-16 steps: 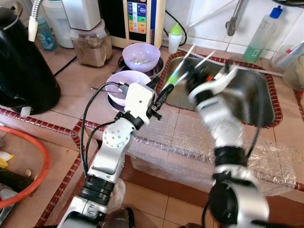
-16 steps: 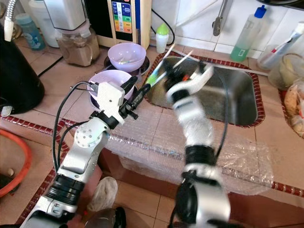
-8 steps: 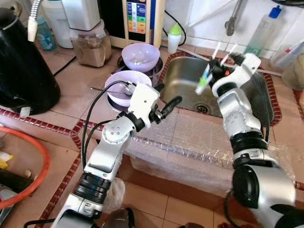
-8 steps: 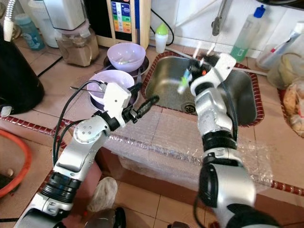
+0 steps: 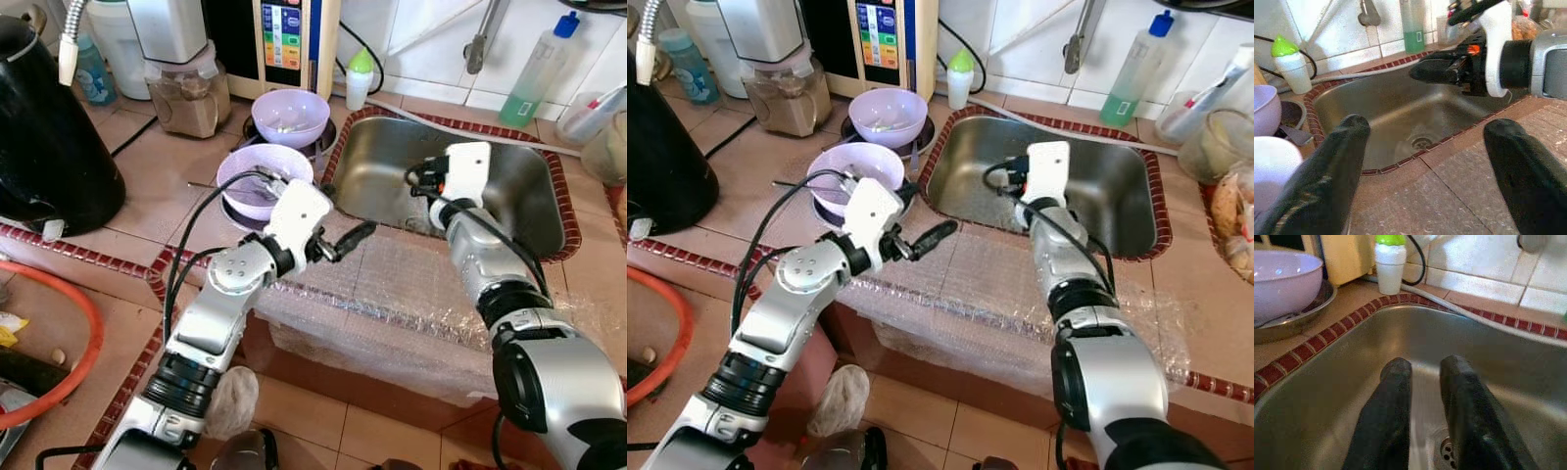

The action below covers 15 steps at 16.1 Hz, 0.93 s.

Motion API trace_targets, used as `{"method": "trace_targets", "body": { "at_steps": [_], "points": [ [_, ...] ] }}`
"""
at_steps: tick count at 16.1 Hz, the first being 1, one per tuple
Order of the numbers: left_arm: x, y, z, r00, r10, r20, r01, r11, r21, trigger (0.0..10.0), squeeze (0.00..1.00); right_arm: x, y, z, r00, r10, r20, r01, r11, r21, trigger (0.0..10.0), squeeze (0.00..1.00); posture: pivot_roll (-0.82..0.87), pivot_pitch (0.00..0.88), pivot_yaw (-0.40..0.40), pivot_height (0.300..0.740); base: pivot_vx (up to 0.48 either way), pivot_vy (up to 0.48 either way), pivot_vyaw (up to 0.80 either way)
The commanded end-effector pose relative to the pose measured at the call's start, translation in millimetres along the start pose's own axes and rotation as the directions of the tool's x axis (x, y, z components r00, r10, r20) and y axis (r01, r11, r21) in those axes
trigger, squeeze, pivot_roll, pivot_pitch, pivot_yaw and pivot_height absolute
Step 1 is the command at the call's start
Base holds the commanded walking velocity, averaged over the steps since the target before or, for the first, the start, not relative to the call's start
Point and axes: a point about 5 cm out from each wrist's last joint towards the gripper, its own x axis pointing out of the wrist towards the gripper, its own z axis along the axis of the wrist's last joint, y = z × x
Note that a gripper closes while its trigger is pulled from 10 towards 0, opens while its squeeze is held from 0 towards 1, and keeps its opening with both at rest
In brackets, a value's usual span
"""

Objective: Kitchen organization

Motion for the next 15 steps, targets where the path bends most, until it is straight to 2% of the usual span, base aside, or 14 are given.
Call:
{"method": "trace_targets", "body": {
  "at_steps": [1, 3, 7, 11, 12, 15],
  "points": [
    [2.5, -2.0, 4, 0.999, -0.034, -0.008, 0.034, 0.999, 0.037, 10.0, 1.00, 0.4, 4.3, -3, 0.999, 0.046, -0.023, -0.047, 0.998, -0.050, 10.0, 1.00, 0.02, 0.061, 0.016, 0.740, 0.000, 0.000, 0.00],
    [2.8, -2.9, 4, 0.999, -0.037, -0.013, 0.037, 0.999, 0.038, 10.0, 1.00, -0.4, 8.2, -7, 0.996, 0.074, -0.043, -0.078, 0.993, -0.084, 10.0, 1.00, 0.02, 0.061, 0.016, 0.740, 0.000, 0.000, 0.00],
    [4.5, -4.3, 6, 0.999, -0.034, -0.008, 0.035, 0.998, 0.055, 10.0, 1.00, -2.4, 9.0, -7, 0.993, 0.118, -0.021, -0.120, 0.981, -0.150, 10.0, 1.00, 0.02, 0.047, 0.022, 0.740, 0.000, 0.000, 0.00],
    [3.0, 11.8, 20, 0.996, 0.052, 0.066, -0.059, 0.993, 0.106, 10.0, 1.00, -4.0, 4.7, 0, 0.993, 0.103, 0.058, -0.095, 0.987, -0.131, 10.0, 1.00, 0.02, 0.042, 0.017, 0.740, 0.000, 0.000, 0.00],
    [2.0, 20.0, 29, 0.990, 0.091, 0.108, -0.104, 0.988, 0.117, 10.0, 1.00, -4.4, 4.4, 3, 0.992, 0.095, 0.087, -0.084, 0.990, -0.115, 10.0, 1.00, 0.02, 0.037, 0.015, 0.740, 0.000, 0.000, 0.00],
    [-2.3, 31.7, 41, 0.975, 0.149, 0.163, -0.171, 0.976, 0.133, 10.0, 1.00, -6.5, 6.7, 12, 0.980, 0.104, 0.169, -0.086, 0.990, -0.115, 10.0, 1.00, 0.02, 0.026, 0.014, 0.740, 0.000, 0.000, 0.00]
  ]
}}
